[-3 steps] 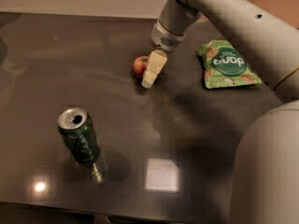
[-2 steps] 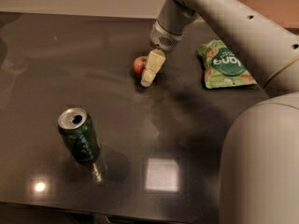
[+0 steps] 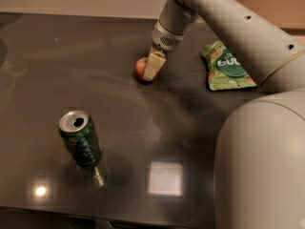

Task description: Move apple near green can

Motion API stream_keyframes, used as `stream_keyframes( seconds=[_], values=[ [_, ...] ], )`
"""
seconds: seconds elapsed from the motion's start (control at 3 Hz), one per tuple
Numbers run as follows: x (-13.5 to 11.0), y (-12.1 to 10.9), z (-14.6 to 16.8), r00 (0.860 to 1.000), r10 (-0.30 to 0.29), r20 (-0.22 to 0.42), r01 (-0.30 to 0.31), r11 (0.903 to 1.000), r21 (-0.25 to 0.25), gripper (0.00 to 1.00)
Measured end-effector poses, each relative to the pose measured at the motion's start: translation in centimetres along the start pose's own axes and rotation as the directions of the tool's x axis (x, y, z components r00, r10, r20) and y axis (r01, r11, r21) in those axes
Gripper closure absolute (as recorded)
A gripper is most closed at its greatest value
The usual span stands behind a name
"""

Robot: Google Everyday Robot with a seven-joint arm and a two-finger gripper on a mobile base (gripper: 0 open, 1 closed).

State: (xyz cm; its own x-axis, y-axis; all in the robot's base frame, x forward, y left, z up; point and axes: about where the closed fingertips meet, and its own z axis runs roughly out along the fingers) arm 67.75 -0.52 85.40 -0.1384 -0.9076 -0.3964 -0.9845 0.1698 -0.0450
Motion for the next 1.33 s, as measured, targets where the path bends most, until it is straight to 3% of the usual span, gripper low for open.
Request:
stream_keyframes(
  seconds=[0.67, 1.0, 1.33],
  values=[
    [-0.6, 2.5, -1.4, 0.998, -0.045, 0.043, 0.046, 0.9985, -0.031, 0.88],
    [-1.0, 6.4, -3.1, 0.989, -0.122, 0.082, 0.127, 0.9903, -0.057, 1.00],
    [-1.3, 11.3, -3.6, 0.971, -0.219, 0.095, 0.228, 0.9696, -0.090, 1.00]
  ],
)
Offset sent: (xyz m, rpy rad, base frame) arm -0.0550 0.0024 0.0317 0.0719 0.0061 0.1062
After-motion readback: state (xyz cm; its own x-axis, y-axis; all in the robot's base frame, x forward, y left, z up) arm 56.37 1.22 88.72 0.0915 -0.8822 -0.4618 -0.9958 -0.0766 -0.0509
